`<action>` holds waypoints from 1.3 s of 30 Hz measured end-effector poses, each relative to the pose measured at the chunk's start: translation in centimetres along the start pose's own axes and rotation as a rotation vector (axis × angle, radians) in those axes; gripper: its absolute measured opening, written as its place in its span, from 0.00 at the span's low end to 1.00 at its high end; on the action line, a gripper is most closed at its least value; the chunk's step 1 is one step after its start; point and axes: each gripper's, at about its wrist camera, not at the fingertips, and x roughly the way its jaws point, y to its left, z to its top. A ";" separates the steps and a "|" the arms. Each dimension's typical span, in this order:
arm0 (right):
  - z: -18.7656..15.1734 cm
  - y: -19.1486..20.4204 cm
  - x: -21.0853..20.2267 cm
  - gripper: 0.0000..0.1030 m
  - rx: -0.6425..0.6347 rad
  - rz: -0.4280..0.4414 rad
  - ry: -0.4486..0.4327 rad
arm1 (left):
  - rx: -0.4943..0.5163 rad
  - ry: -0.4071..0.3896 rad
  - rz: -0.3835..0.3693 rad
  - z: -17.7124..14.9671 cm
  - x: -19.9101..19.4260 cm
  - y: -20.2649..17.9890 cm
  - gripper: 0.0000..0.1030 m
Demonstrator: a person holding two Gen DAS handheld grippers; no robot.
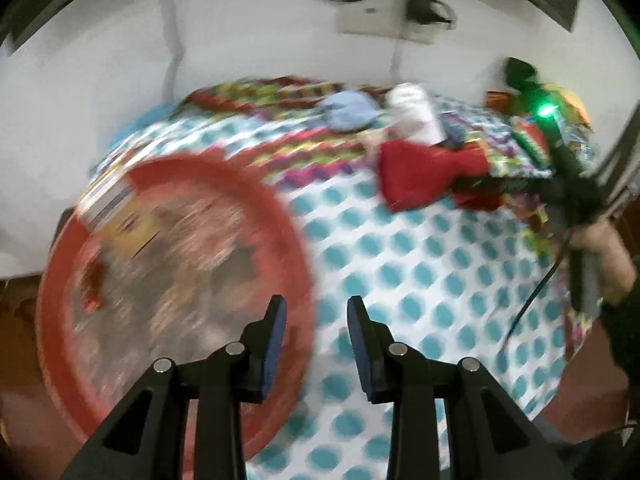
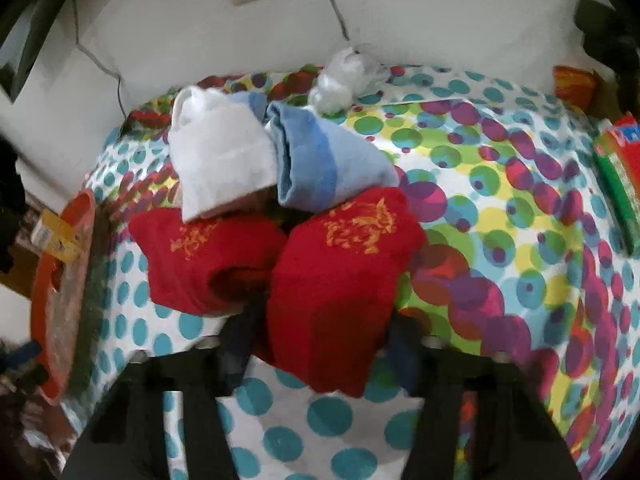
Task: Organize objects
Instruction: 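Move the left gripper to the red sock and grasp it, then lift the red sock with the left gripper and carry it to the red tray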
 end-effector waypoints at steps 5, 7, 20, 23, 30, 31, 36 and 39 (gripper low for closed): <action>-0.5 -1.7 -1.5 0.32 -0.046 -0.084 -0.073 | 0.083 0.023 -0.078 4.2 3.7 -5.4 0.31; -0.9 -3.1 -1.7 0.32 -0.039 -0.107 -0.078 | 0.124 0.036 -0.103 5.6 5.4 -7.8 0.31; -2.7 -4.2 -1.3 0.42 -0.106 -0.103 -0.154 | 0.312 0.062 0.051 10.4 13.4 -12.8 0.31; -3.1 -4.3 -1.4 0.42 -0.102 -0.106 -0.183 | 0.289 0.044 0.021 10.6 13.7 -12.1 0.31; -3.1 -3.9 -1.2 0.45 -0.106 -0.119 -0.190 | 0.210 0.062 -0.072 11.0 14.8 -10.5 0.33; -3.1 -3.9 -1.2 0.45 -0.107 -0.121 -0.189 | 0.203 0.059 -0.081 11.0 14.8 -10.3 0.33; -3.1 -3.8 -1.1 0.45 -0.109 -0.125 -0.189 | 0.201 0.026 -0.072 10.7 14.8 -10.4 0.33; -3.1 -3.8 -1.1 0.45 -0.110 -0.129 -0.189 | 0.181 0.022 -0.065 10.7 14.9 -10.3 0.33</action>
